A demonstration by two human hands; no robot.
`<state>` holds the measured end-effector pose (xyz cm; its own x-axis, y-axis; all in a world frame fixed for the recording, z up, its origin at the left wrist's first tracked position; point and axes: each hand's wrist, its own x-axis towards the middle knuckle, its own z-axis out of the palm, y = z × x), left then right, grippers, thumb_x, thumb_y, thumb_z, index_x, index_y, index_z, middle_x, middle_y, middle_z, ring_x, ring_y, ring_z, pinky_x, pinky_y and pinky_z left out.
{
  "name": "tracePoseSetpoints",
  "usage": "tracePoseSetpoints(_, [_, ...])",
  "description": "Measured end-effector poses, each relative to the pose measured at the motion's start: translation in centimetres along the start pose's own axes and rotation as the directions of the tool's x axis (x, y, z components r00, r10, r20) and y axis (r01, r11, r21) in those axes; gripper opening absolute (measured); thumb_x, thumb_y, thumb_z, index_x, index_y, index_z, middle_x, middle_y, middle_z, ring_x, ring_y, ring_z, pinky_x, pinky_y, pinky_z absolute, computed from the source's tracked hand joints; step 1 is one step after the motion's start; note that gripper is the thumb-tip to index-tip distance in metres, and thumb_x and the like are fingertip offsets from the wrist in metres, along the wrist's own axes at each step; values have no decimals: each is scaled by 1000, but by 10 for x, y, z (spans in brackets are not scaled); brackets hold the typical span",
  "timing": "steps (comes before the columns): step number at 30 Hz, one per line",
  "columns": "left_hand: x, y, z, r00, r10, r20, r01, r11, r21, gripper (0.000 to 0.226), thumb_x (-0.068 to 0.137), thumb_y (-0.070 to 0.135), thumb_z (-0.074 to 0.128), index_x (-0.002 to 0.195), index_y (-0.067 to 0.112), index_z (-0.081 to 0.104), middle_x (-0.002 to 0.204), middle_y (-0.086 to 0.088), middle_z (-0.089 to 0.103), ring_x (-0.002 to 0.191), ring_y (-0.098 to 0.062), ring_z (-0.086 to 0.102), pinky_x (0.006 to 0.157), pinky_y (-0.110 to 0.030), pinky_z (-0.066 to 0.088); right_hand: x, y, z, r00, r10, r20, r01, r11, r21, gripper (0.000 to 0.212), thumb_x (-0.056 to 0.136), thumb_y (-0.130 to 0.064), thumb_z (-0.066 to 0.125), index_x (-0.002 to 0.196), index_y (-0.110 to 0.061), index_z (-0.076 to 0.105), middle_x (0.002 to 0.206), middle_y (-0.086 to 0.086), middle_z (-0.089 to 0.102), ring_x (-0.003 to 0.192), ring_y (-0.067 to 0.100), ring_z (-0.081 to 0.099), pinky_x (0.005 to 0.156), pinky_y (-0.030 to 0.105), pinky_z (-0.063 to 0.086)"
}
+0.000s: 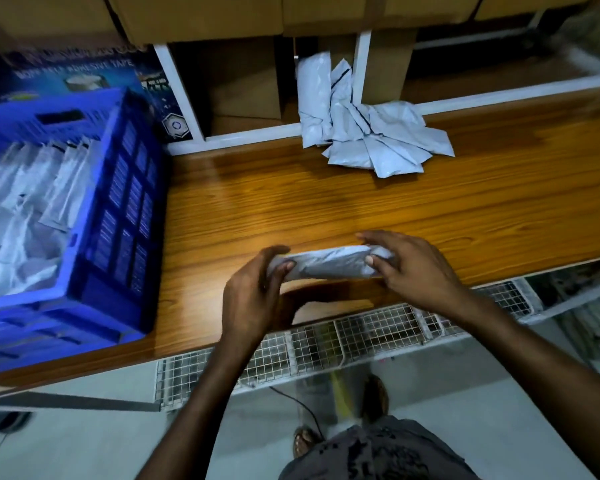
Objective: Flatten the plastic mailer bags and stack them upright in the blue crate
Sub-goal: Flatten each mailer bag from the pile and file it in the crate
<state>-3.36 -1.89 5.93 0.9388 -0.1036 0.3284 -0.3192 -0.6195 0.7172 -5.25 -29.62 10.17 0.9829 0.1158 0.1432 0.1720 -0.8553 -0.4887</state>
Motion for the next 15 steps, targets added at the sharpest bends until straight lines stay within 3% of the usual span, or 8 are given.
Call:
tracePoseSetpoints(3, [29, -10, 10, 998, -57, 1, 57, 997, -56, 18, 101, 41, 64, 116, 33, 66, 95, 10, 75, 82, -12, 70, 69, -35, 55, 26, 5, -1, 997, -4, 73, 6, 999, -33, 36, 99, -37, 63, 134, -32, 64, 132, -8, 66, 114, 16, 63, 85, 26, 48])
tracePoseSetpoints(5, [39, -21, 20, 997, -72, 22, 72, 997, 9, 24, 102, 41, 60, 123, 30, 64, 104, 4, 74, 92, -19, 69, 75, -37, 54, 42, 15, 9, 994, 8, 109, -2, 998, -56, 38, 100, -37, 61, 136, -27, 63, 135, -4, 65, 118, 19, 62, 88, 25, 44])
tracePoseSetpoints(7, [40, -27, 33, 999, -45, 1, 44, 990, 132, 37, 104, 36, 55, 137, 21, 56, 123, -6, 65, 109, -29, 61, 88, -39, 49, 51, 28, 24, 994, 12, 107, 6, 985, -172, 41, 101, -35, 59, 141, -23, 58, 142, 1, 60, 127, 24, 57, 98, 32, 41])
tracePoseSetpoints(10, [39, -21, 51, 999, 47, -25, -37, 950, 309, 50, 104, 26, 55, 152, 18, 43, 155, -7, 43, 138, -30, 42, 108, -44, 36, 56, 34, 49, 999, -43, -5, 39, 939, -341, 46, 100, -31, 59, 144, -19, 54, 154, 7, 48, 143, 27, 42, 113, 49, 31])
tracePoseSetpoints(13, [50, -19, 74, 975, 182, 127, -216, 907, 361, 53, 108, 25, 50, 158, 14, 36, 166, -7, 32, 153, -28, 27, 118, -43, 26, 61, 20, 73, 998, -40, 44, 53, 942, -330, 49, 106, -33, 45, 153, -17, 43, 164, 6, 32, 153, 22, 25, 122, 47, 15])
tracePoseSetpoints(15, [60, -21, 89, 953, 143, 268, -234, 909, 345, 52, 111, 29, 39, 159, 13, 33, 169, -5, 25, 158, -25, 17, 124, -40, 19, 63, 12, 89, 989, 35, 147, 12, 952, -307, 55, 110, -37, 30, 160, -15, 26, 169, 4, 14, 157, 19, 8, 125, 42, 4])
